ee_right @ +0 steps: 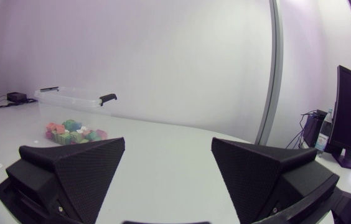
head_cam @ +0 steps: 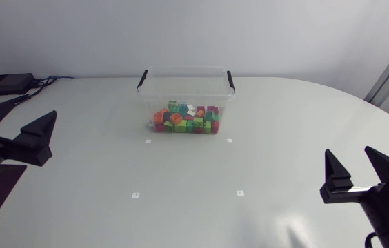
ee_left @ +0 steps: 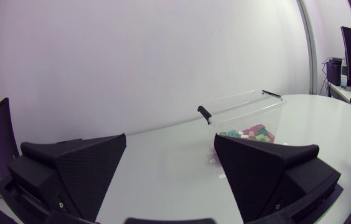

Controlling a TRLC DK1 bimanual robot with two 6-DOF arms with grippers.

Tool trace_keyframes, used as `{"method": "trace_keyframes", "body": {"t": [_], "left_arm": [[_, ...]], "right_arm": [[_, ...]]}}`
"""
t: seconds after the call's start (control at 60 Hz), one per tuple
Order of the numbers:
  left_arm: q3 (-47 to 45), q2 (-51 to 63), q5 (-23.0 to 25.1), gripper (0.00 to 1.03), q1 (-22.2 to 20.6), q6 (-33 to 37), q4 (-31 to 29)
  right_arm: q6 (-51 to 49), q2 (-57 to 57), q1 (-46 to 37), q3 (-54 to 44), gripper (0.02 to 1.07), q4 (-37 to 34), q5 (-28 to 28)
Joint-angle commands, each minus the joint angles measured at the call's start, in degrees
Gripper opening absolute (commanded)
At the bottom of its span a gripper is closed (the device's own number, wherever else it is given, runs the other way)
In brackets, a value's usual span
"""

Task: Place the duplo bricks in the container

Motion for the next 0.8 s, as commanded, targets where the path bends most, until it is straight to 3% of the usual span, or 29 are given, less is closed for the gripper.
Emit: {"method": "trace_keyframes", "body": {"t": [0.0, 0.783], "left_arm": [[-3.2, -2.5, -0.5, 0.99, 0.5, -2.7, 0.9], [-23.3, -24.6, -2.5, 0.99, 1.3, -13.0, 1.3]], "right_arm": [[1.7, -0.2, -0.5, -1.1, 1.03, -0.6, -0.3], [6.3, 0.0, -1.7, -1.0, 1.03, -1.3, -3.2]]}}
